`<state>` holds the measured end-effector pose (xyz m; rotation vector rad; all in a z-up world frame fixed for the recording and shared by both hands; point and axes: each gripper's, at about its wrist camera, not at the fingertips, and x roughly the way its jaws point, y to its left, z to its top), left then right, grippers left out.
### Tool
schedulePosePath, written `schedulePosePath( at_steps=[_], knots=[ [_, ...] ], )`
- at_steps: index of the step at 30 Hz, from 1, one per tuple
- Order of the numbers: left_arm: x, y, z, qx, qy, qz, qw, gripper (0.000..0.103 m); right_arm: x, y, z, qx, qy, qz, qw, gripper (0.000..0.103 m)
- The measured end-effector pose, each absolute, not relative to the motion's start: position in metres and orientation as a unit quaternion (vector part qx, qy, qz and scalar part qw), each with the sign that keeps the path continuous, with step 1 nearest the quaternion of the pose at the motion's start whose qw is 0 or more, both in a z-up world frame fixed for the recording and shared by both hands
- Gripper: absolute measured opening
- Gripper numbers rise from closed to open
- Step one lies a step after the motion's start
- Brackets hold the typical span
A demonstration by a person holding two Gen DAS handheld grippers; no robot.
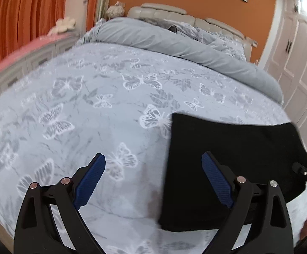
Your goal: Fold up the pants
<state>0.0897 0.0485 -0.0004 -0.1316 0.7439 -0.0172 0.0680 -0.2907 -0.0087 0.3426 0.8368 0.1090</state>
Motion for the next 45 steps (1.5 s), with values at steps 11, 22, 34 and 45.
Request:
schedulePosePath(
  at_steps=[11, 22, 34, 45],
  knots=[
    [0.092, 0.017, -0.021, -0.014, 0.392, -0.025, 0.920, 0.090, 0.058, -0.268, 0.017, 0.115, 0.353, 0.028, 0.928, 0.019],
    [0.095, 0.006, -0.031, 0.008, 0.402, -0.026, 0.915, 0.090, 0.118, -0.242, -0.033, 0.141, 0.429, 0.022, 0.892, 0.009],
    [0.099, 0.006, -0.041, 0.024, 0.412, -0.019, 0.911, 0.090, 0.166, -0.284, -0.055, 0.218, 0.436, 0.005, 0.873, 0.000],
    [0.105, 0.024, -0.045, -0.016, 0.437, -0.033, 0.899, 0.090, 0.117, -0.316, -0.037, 0.159, 0.444, -0.031, 0.881, 0.012]
  ],
)
